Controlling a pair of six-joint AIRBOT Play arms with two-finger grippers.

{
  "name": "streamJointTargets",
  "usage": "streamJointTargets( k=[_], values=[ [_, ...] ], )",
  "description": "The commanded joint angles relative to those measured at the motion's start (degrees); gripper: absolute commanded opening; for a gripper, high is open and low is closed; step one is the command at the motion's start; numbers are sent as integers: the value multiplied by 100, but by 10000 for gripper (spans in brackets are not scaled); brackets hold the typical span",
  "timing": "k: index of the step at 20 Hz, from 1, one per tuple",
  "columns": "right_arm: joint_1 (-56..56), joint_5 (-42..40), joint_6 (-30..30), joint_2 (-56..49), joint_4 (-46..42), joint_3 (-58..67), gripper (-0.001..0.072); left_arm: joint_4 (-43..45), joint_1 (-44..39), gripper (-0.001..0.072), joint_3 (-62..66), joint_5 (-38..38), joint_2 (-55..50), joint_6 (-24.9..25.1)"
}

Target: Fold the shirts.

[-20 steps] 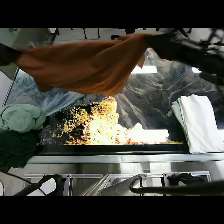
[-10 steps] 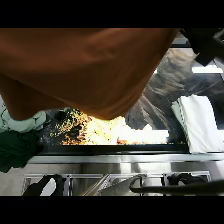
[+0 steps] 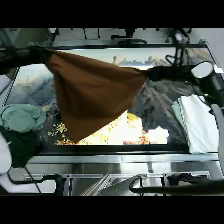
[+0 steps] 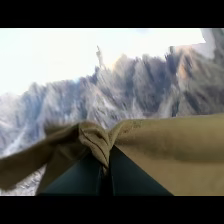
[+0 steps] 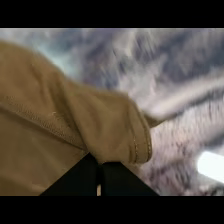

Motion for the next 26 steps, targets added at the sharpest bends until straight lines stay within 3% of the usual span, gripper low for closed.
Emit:
streamJointTargets(
  k=[1, 2, 3, 7, 9, 12, 13, 14, 15, 18, 22, 26],
  values=[
    [7, 22, 485, -1034, -455, -153, 24, -44, -511, 22, 918, -146, -1790, -55],
    [7, 20, 496, -1257, -450, -153, 24, -44, -566, 252, 1209, -341, -2092, -177],
    [7, 22, 553, -1421, -452, -153, 24, -44, -562, 678, 1440, -533, -2293, -341],
    [4, 20, 562, -1644, -614, -151, 24, -44, -101, 690, 1685, -1696, -2225, -1405],
    [-7, 79, 564, -1613, -883, -151, 27, -42, 326, 594, 1110, -2332, -1781, -1805],
    [-7, 208, 564, -1558, -1001, -149, 37, 4, 844, 594, -188, -3001, -1043, -2070],
    [-7, 251, 564, -1547, -999, -149, 159, 245, 944, 594, -750, -3018, -741, -2122],
    [-7, 310, 566, -1539, -994, -149, 432, 715, 1027, 594, -1434, -2970, -365, -2144],
    [-7, 372, 579, -1523, -992, -149, 485, 1130, 1075, 594, -2028, -2898, -39, -2155],
    [-179, 380, 695, -1397, -964, -138, 485, 1779, 1202, 594, -3735, -2562, 879, -2153],
    [-944, 544, 715, -1196, -354, -138, 485, 1700, 1222, 594, -5434, -1808, 1661, -2131],
    [-1694, 826, 710, -1198, 87, -138, 486, 1543, 671, 594, -6236, -603, 1709, -2129]
  ],
)
